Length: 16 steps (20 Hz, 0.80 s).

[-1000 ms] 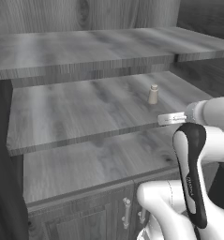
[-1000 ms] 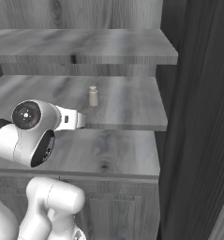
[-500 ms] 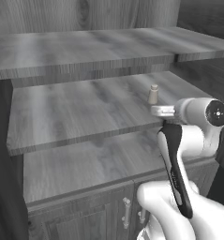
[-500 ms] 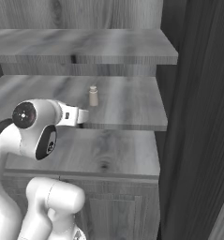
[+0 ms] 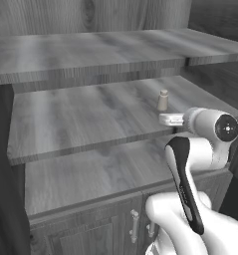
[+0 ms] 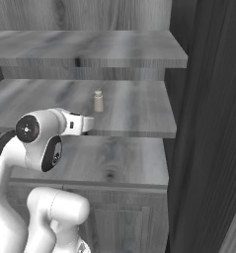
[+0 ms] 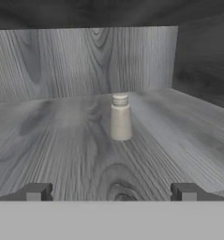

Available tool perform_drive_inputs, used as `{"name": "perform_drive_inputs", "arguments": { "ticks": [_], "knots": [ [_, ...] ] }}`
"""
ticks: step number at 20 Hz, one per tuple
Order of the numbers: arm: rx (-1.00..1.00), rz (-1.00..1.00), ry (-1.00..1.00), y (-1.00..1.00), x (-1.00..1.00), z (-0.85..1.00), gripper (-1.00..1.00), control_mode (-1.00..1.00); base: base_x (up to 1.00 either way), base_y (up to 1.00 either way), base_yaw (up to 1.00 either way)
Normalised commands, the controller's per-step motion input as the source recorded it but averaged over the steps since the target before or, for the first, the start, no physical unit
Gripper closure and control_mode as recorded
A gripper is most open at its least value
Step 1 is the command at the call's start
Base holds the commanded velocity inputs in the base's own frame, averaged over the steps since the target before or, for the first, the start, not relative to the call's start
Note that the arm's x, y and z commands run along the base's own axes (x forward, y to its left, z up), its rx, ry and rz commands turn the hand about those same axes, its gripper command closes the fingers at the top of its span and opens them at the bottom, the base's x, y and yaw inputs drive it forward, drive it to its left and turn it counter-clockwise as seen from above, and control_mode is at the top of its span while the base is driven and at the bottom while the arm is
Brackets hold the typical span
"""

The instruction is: Collect the paprika, mayonnaise, and shaker from the cabinet and place them next to the stove.

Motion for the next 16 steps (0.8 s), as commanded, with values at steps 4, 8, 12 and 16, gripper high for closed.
{"name": "perform_drive_inputs", "arguments": {
  "ticks": [4, 8, 12, 16],
  "knots": [
    [0.00, 0.00, 0.00, 0.00, 0.12, 0.00, -1.00, -1.00, 0.00, 0.00, 0.00],
    [0.00, 0.00, 0.00, -0.05, 0.05, 0.00, -1.00, -1.00, 0.00, 0.00, 0.00],
    [0.00, 0.00, 0.03, -0.04, 0.24, 0.00, -1.00, -1.00, 0.00, 0.00, 0.00],
    [-0.01, 0.00, 0.02, 0.00, 0.37, 0.00, -1.00, -1.00, 0.00, 0.00, 0.00]
  ]
}}
